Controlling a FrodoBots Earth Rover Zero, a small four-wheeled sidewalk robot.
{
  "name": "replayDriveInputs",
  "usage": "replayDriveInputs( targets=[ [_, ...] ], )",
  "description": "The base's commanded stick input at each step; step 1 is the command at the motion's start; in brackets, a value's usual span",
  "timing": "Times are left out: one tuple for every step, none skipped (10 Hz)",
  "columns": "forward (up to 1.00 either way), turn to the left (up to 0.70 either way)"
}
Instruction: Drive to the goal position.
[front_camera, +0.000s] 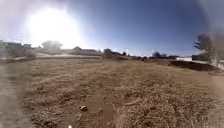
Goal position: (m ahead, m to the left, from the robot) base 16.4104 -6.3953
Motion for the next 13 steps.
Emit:
replayDriveInputs(
  targets=[
    [0.50, 0.00],
    [0.50, 0.00],
    [0.50, 0.00],
    [0.50, -0.42],
    [0.50, -0.09],
    [0.50, 0.00],
    [0.50, 0.00],
    [0.50, 0.00],
    [0.50, 0.00],
    [0.50, 0.00],
    [0.50, 0.00],
    [0.50, 0.00],
    [0.50, 0.00]
  ],
)
